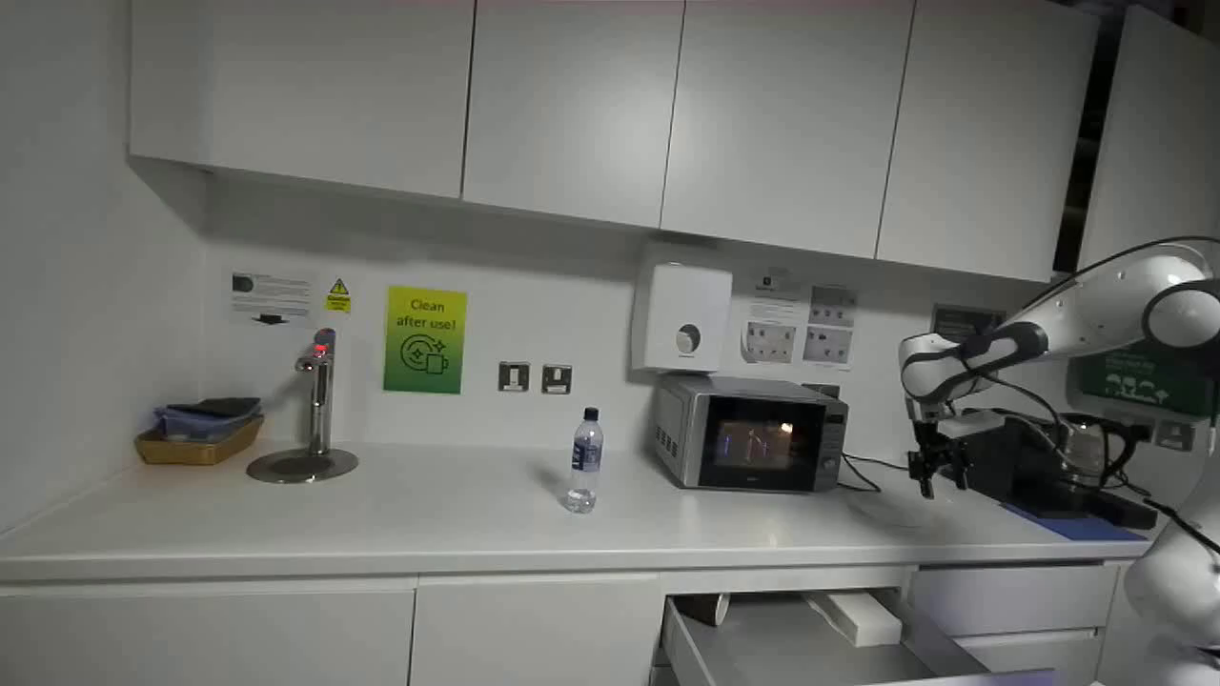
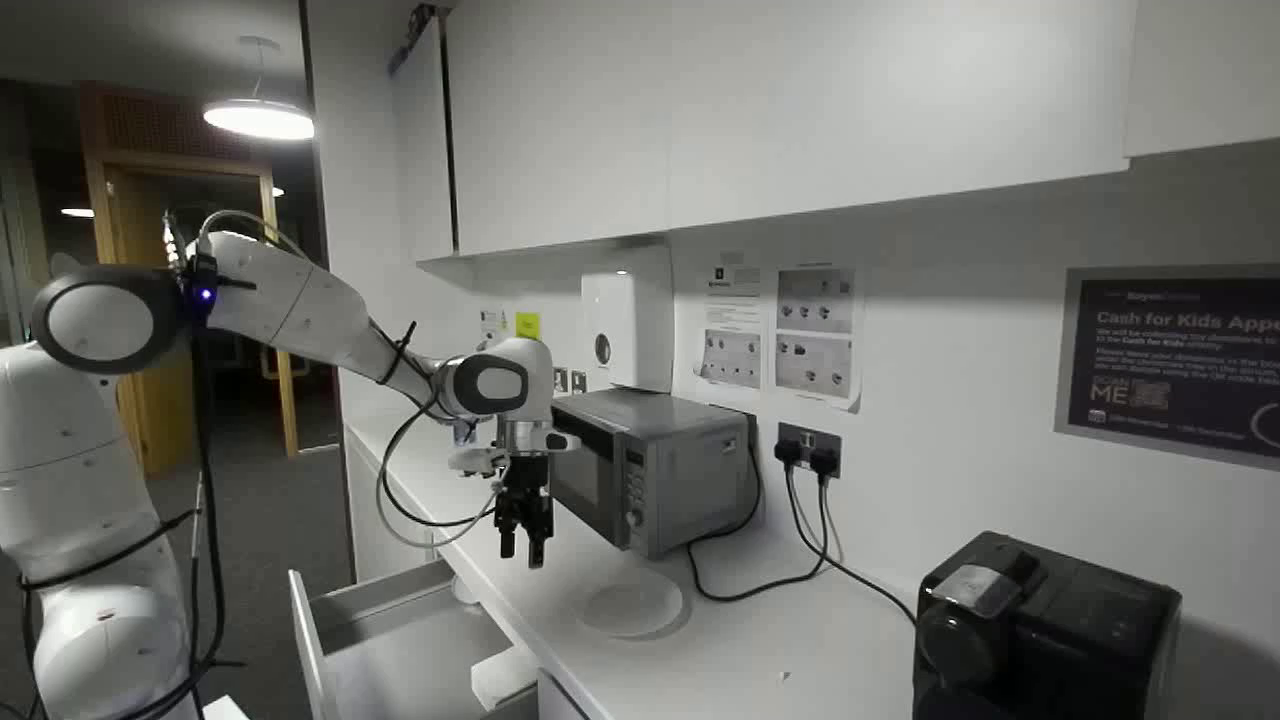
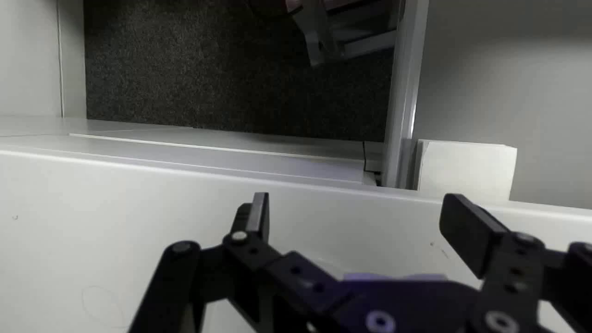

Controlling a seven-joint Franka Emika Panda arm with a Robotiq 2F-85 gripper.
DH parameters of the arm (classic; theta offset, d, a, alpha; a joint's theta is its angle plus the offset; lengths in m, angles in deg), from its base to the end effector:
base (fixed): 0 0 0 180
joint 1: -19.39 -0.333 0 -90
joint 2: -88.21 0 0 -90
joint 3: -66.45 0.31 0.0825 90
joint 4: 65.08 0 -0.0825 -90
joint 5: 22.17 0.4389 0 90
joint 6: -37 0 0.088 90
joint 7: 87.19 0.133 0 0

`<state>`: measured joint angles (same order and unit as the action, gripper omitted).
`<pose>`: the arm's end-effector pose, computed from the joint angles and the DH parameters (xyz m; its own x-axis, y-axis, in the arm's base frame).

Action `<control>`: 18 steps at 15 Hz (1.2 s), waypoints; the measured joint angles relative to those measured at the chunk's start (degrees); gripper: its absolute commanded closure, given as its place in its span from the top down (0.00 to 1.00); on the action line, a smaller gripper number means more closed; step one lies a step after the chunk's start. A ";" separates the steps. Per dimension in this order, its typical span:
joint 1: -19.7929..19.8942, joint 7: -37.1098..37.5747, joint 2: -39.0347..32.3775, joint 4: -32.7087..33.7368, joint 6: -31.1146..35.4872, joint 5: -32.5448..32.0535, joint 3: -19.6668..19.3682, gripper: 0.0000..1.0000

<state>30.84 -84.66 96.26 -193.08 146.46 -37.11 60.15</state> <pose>0.4913 -0.1831 0.3591 0.9498 -0.2547 -0.1819 -0.2139 -0.9525 0.2166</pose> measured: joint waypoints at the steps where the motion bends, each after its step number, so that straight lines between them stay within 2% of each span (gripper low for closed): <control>1: -0.01 0.00 0.00 0.00 0.00 0.00 0.00 1.00; 8: -0.29 0.00 -0.24 0.23 1.31 0.02 -0.01 1.00; 18: -2.61 -0.01 -4.83 7.34 10.87 2.95 0.01 1.00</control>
<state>28.23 -84.68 91.43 -185.74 157.33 -34.16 60.16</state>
